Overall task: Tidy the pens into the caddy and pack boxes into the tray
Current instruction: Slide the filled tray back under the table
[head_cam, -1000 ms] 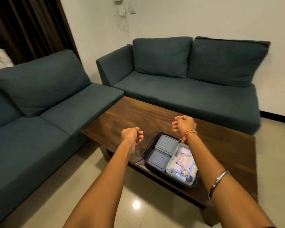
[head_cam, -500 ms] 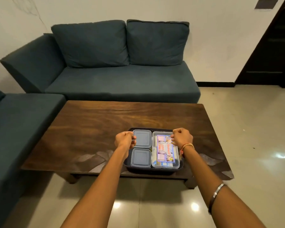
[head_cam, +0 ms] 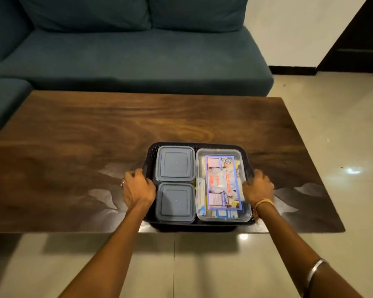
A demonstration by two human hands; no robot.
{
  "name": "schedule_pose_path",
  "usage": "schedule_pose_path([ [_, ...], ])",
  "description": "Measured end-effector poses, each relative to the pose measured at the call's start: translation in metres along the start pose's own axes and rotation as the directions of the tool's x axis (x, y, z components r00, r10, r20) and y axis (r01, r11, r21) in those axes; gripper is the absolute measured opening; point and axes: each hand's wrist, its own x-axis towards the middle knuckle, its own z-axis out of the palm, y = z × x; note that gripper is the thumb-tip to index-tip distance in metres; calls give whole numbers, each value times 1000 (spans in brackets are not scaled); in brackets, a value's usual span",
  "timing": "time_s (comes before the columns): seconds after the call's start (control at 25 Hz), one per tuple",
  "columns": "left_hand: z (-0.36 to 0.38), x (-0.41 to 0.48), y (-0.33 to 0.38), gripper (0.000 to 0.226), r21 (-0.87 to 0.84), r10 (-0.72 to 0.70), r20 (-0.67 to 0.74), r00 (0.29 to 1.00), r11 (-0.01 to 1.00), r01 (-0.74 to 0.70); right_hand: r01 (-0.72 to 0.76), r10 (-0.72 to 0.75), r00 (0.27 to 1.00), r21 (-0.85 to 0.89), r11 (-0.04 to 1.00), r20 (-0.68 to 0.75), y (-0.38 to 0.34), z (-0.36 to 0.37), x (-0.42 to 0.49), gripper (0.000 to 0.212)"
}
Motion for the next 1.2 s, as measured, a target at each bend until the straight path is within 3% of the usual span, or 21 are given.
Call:
schedule_pose_path([
  [0.08, 16, 7, -3, 40, 24, -1, 22, 1000, 1000, 0, -34, 34, 999, 22, 999, 9, 10, 15, 12, 54],
  [0.24, 26, 13, -8, 37, 7, -52, 49, 997, 999, 52, -118, 118, 993, 50, 992, 11, 24, 29, 22, 36],
  [0.56, 8, -13, -23, 38, -43, -49, 49, 998, 998, 51, -89, 95, 992, 70, 994, -87, 34, 24, -5, 27],
  [0.92, -45, -122, -90, 33, -81, -27, 48, 998, 996, 31, -55, 60, 998, 129, 990, -33, 60, -15, -155, 30],
  [1.2, -42, -225, -184, 29, -58, -60, 107, 992, 996, 67, -127, 124, 992, 172, 977, 27, 124, 9, -281, 27],
])
